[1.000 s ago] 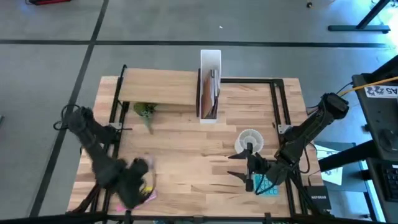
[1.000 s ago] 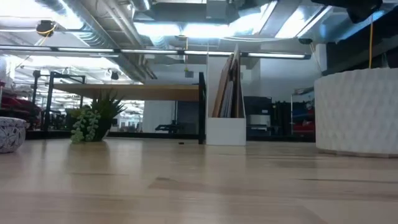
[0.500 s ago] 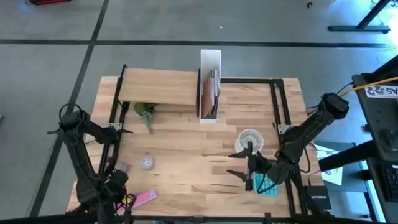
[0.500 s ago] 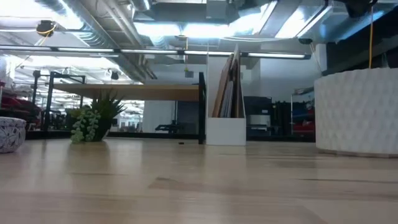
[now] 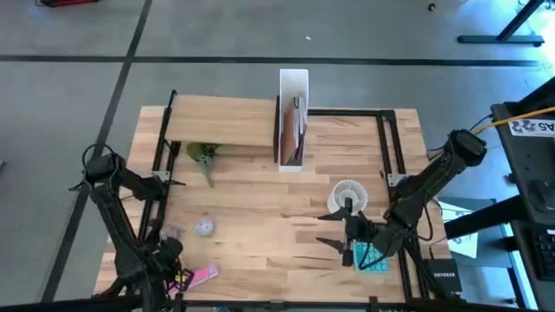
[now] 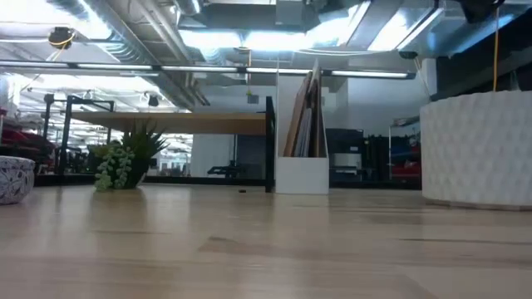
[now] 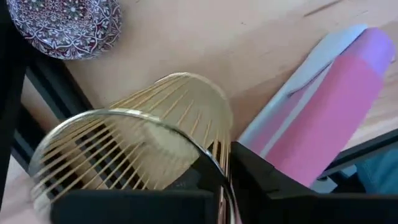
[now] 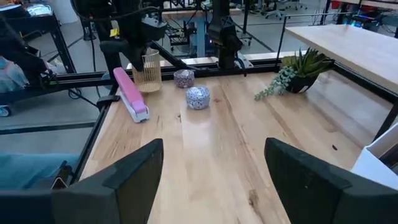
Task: Stock shelves
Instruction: Remove the yellow pen organizer from the shelf, then remove the plant pot from under the shelf
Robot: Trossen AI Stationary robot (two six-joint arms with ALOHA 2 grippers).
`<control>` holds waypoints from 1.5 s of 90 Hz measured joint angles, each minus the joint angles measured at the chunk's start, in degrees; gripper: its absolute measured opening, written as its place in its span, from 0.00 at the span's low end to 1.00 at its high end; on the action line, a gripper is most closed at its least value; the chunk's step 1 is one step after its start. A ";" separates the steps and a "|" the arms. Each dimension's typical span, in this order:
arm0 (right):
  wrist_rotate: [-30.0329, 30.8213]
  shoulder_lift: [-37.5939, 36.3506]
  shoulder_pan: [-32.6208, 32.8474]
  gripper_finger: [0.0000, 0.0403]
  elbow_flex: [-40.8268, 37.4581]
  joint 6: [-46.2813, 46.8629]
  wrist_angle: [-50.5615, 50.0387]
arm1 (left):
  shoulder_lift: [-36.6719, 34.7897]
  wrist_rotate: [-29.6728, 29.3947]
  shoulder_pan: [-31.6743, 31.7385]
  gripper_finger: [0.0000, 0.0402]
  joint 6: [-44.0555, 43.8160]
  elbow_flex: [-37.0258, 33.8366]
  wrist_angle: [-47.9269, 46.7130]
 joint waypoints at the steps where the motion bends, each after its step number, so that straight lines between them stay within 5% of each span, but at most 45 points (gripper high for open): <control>1: 0.00 0.00 0.00 0.66 0.01 0.00 0.00 | -0.01 -0.02 0.00 0.07 -0.01 0.00 0.02; 28: 0.01 0.01 0.00 0.66 0.01 -0.04 0.04 | -1.71 3.72 0.32 0.29 -0.54 0.12 0.60; 56: -4.21 0.00 -3.43 0.66 0.00 0.28 0.73 | -5.48 4.08 2.32 0.32 1.97 6.81 -8.66; 69: -11.31 1.49 -6.67 0.66 0.00 -0.93 4.63 | -5.66 -0.53 4.48 0.32 6.75 10.00 -14.60; 82: -21.09 6.81 -9.77 0.66 0.02 -8.03 18.88 | -5.63 -8.12 8.49 0.32 15.24 10.62 -17.08; 99: -27.29 15.05 -13.50 0.66 4.93 -10.93 23.40 | -5.11 -28.87 15.46 0.32 33.99 10.62 -17.22; 107: -28.72 18.68 -14.92 0.66 9.21 -10.67 19.76 | -4.52 -36.09 19.32 0.32 34.61 10.39 -20.77; 120: -31.06 23.63 -15.91 0.66 16.26 -10.69 11.47 | -4.56 -33.15 27.85 0.32 27.47 6.64 -27.78; 135: -30.80 27.50 -17.22 0.66 22.18 -11.81 4.52 | -4.76 -27.93 36.01 0.32 38.60 -2.84 -22.11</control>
